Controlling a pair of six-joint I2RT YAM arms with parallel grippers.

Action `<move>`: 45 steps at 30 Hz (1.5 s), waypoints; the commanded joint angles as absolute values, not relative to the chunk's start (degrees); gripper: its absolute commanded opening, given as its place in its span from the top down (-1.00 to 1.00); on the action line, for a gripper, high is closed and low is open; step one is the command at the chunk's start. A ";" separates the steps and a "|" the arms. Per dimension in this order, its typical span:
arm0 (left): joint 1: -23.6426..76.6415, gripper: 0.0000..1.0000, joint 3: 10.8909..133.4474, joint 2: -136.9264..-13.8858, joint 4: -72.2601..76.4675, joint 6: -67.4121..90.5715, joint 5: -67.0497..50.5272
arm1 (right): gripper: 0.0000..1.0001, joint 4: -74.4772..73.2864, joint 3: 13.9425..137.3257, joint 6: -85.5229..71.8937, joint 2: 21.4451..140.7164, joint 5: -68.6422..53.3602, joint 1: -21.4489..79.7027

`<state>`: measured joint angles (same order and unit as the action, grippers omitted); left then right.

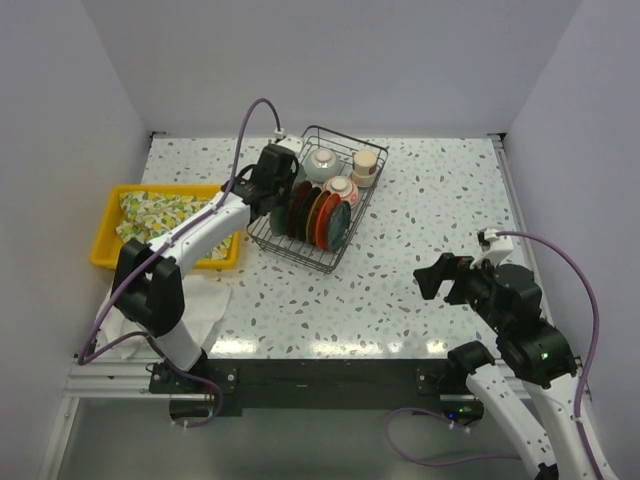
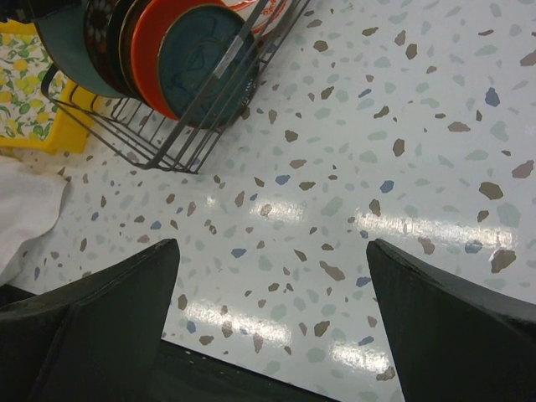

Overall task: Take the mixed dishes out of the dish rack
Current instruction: Pick up the plate from the dish rack.

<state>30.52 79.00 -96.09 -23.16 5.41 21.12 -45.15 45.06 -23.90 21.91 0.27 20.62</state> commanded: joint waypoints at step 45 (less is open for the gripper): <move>33.22 1.00 95.80 -85.17 -29.79 0.61 36.74 | -0.97 -27.08 37.79 -31.99 26.89 -6.32 20.74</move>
